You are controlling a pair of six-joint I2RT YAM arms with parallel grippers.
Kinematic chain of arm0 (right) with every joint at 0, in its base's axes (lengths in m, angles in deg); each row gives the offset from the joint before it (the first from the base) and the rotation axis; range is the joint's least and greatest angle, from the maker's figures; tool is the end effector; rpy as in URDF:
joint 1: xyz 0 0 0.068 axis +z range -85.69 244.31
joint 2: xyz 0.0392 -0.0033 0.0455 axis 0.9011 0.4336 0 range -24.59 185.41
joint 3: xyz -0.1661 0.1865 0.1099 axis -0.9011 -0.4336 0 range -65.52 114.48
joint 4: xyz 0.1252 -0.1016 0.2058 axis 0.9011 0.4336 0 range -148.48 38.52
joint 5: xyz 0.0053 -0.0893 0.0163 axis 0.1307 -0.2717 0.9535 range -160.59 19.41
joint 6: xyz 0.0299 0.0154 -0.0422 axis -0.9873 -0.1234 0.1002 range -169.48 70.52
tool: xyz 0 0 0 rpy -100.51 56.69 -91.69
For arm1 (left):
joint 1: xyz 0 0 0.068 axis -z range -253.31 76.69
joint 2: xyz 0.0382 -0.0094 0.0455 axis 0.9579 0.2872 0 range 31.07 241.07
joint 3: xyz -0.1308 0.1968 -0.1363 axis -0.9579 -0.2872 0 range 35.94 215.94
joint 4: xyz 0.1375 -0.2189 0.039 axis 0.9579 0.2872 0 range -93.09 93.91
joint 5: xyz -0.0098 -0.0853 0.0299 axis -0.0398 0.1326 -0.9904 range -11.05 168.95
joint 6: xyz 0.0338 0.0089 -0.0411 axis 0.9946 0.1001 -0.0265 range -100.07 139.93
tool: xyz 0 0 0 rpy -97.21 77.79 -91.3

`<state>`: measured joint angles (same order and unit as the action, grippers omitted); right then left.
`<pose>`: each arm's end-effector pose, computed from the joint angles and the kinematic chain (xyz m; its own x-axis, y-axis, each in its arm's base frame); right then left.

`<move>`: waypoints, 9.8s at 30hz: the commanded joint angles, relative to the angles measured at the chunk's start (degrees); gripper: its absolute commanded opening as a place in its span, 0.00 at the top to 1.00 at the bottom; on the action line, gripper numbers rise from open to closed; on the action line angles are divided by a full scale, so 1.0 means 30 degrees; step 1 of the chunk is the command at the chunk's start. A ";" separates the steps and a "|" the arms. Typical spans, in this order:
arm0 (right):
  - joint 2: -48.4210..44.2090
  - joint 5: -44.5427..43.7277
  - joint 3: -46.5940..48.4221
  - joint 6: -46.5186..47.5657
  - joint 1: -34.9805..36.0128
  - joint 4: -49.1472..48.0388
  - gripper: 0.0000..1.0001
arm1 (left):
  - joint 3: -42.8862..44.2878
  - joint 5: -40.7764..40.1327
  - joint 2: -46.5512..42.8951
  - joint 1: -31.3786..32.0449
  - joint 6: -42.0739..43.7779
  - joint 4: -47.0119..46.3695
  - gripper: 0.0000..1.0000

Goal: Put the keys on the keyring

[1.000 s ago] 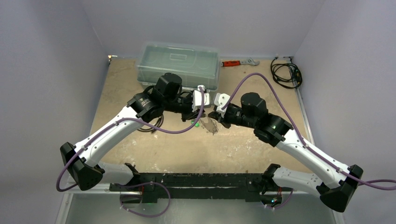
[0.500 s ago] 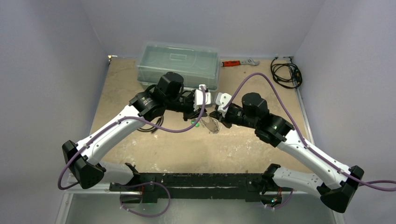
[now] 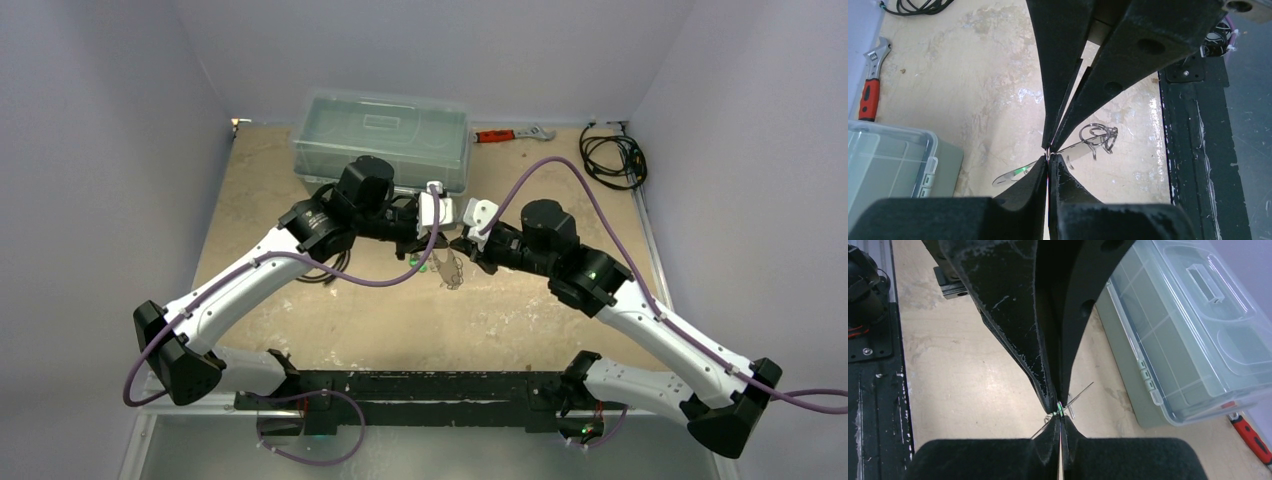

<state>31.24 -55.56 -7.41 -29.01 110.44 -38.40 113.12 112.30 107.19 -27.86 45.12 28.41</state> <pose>0.1440 0.1631 0.3685 0.1048 -0.3782 -0.9198 -0.8867 0.3832 -0.2586 0.1894 -0.2202 0.3817 0.0733 0.4323 -0.8987 0.9908 0.0711 0.1150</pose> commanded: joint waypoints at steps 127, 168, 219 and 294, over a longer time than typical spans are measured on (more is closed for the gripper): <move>-0.0812 0.1623 -0.3293 -0.7967 -0.0434 -1.1683 0.38 | -1.2399 -0.1816 -0.7471 -0.2510 -1.1417 -2.6562 1.00; -0.0821 0.0206 0.0072 -0.7352 -0.0406 -0.7793 1.00 | -1.1131 -0.2573 -0.7087 -0.2500 -0.9088 -2.3066 1.00; 0.2012 -0.3354 0.4185 -0.7127 0.1893 -0.3837 1.00 | -0.9467 -0.9473 -0.5655 -0.1196 -0.3266 -1.7367 1.00; -0.3653 -0.1799 0.1559 -0.2529 0.2716 -0.7168 0.32 | -1.0755 -0.3940 -1.0850 0.0459 -0.2010 -1.9086 1.00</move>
<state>18.10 -67.91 -8.18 -40.97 119.66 -63.23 76.47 92.93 76.81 -26.63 37.12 -33.16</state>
